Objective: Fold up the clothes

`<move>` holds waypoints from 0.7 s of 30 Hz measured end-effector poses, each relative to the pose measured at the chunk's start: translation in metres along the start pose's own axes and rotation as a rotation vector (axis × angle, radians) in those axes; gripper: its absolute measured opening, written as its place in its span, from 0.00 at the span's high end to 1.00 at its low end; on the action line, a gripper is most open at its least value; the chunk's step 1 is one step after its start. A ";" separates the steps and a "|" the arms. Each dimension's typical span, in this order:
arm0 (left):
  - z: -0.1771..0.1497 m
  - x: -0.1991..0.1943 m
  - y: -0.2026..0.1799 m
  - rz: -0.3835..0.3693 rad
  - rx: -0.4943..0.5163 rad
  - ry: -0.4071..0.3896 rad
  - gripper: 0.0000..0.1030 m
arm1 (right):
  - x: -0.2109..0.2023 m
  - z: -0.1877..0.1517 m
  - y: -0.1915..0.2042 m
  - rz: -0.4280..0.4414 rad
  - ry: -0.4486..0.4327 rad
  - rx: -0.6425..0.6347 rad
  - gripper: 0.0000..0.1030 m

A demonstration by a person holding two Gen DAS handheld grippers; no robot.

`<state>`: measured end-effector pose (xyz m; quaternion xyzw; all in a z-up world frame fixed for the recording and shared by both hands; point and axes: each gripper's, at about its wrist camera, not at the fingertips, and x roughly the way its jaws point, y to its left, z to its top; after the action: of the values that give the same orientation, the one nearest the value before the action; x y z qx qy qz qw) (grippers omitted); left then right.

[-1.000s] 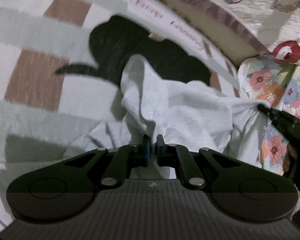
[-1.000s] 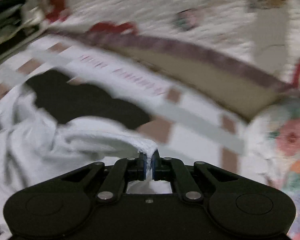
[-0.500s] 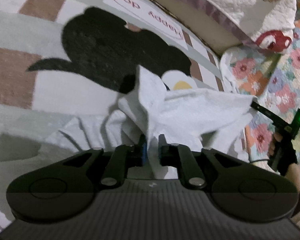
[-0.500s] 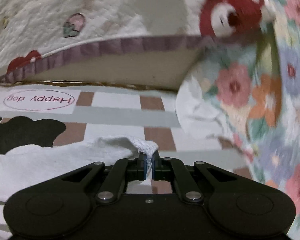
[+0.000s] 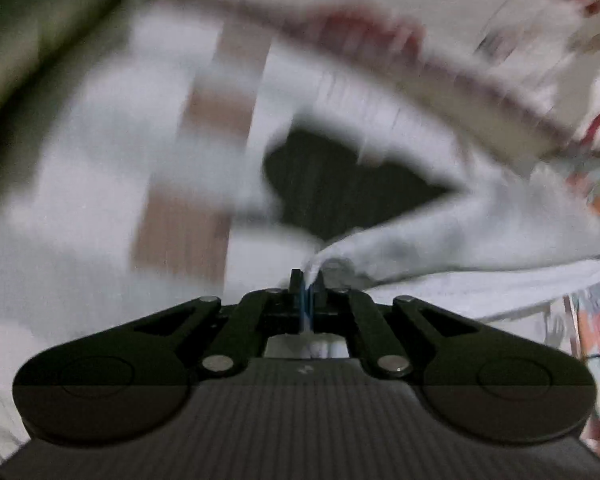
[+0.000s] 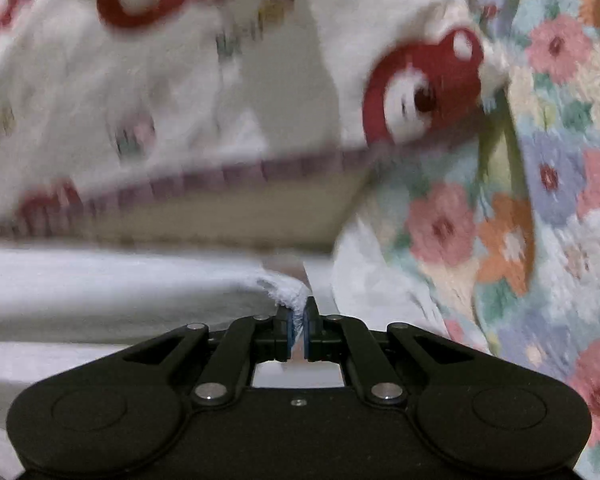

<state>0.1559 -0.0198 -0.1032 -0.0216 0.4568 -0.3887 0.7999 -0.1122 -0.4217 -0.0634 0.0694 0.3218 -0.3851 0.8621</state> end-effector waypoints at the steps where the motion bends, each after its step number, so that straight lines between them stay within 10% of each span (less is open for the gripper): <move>1: -0.001 0.002 -0.004 0.006 0.030 0.006 0.98 | 0.000 -0.001 -0.001 -0.007 -0.002 0.006 0.96; 10: -0.012 0.018 -0.036 0.063 0.296 0.064 0.94 | 0.007 -0.006 -0.015 0.016 0.016 0.095 0.96; 14: -0.017 0.025 -0.050 0.088 0.414 0.089 0.55 | 0.006 0.009 -0.011 0.060 -0.020 0.059 0.96; 16: -0.018 0.028 -0.058 0.079 0.451 0.094 0.68 | 0.006 0.019 -0.009 0.095 -0.038 0.054 0.96; 17: -0.016 0.027 -0.061 0.038 0.469 0.096 0.97 | 0.006 0.022 -0.008 0.120 -0.048 0.052 0.96; 21: 0.026 0.000 -0.066 0.007 0.422 -0.049 0.97 | 0.000 0.041 -0.011 0.189 -0.083 0.072 0.96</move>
<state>0.1353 -0.0741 -0.0628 0.1383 0.3458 -0.4723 0.7989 -0.0992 -0.4444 -0.0298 0.1145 0.2636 -0.3158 0.9043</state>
